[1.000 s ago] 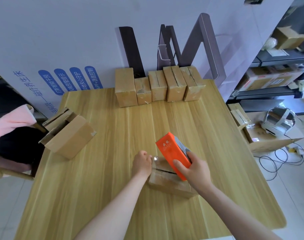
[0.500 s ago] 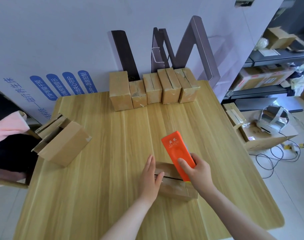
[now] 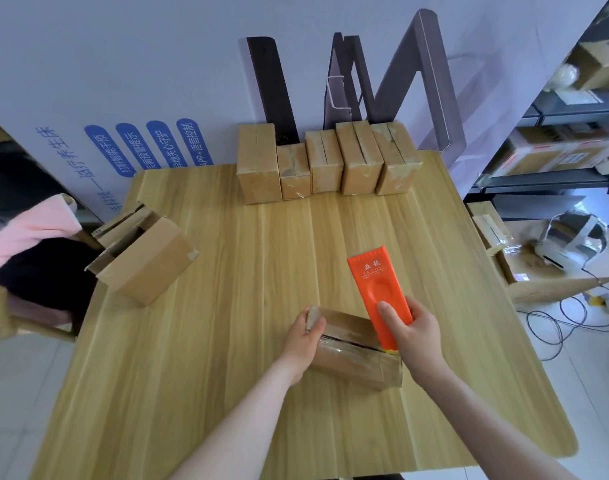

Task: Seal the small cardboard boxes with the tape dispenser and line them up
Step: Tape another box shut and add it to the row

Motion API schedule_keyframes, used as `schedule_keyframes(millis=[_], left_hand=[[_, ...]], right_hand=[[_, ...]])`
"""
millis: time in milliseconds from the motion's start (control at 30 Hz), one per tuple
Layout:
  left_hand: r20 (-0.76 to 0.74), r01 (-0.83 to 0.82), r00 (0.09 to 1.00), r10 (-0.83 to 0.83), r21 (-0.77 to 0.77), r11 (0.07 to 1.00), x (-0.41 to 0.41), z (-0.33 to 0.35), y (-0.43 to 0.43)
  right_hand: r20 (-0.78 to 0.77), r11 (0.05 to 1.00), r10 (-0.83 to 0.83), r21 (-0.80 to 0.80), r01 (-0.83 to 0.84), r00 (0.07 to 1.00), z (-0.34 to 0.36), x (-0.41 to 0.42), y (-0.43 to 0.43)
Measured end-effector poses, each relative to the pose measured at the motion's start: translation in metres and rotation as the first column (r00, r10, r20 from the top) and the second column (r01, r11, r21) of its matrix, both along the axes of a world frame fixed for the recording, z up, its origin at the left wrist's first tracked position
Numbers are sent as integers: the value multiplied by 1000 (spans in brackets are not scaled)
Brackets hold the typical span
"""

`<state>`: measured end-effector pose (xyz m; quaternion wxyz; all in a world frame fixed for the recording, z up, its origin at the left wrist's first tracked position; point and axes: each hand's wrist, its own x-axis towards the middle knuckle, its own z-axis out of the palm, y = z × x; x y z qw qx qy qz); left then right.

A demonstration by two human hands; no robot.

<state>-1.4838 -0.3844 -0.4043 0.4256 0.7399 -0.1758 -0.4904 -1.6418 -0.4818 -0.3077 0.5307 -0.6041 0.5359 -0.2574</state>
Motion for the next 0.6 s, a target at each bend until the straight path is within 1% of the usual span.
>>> schedule_keyframes(millis=[100, 200, 267, 300, 333, 400, 433, 467, 500, 533, 600], left_hand=[[-5, -73, 997, 73, 25, 997, -4, -14, 2], [-8, -140, 990, 140, 6, 990, -22, 11, 10], [-13, -261, 965, 261, 10, 965, -33, 18, 16], [-5, -368, 930, 369, 25, 929, -36, 19, 20], [14, -498, 867, 498, 45, 866, -35, 22, 22], [86, -719, 694, 714, 64, 692, -26, 24, 28], [114, -783, 621, 775, 78, 617, -20, 25, 30], [124, -814, 581, 805, 97, 572, -16, 24, 33], [137, -820, 572, 809, 102, 563, -11, 24, 34], [161, -814, 581, 798, 96, 573, -8, 26, 35], [216, -783, 619, 755, 91, 616, -2, 31, 34]], right_hand=[[-3, 1000, 25, 1, -25, 1000, 3, -3, 2], [21, 999, 53, -1, -53, 998, 8, -6, -1], [65, 999, 34, 19, -35, 997, 14, -6, -7], [87, 999, 20, 31, -22, 996, 18, -6, -11], [103, 999, 14, 38, -18, 995, 22, -6, -14], [143, 998, 29, 59, -38, 989, 31, -6, -18], [164, 996, 46, 70, -58, 985, 33, -5, -20], [172, 994, 66, 75, -80, 983, 34, -4, -21], [169, 992, 85, 75, -99, 982, 34, -4, -23], [166, 990, 102, 76, -116, 981, 34, -4, -24], [171, 984, 138, 86, -154, 976, 33, -5, -25]])
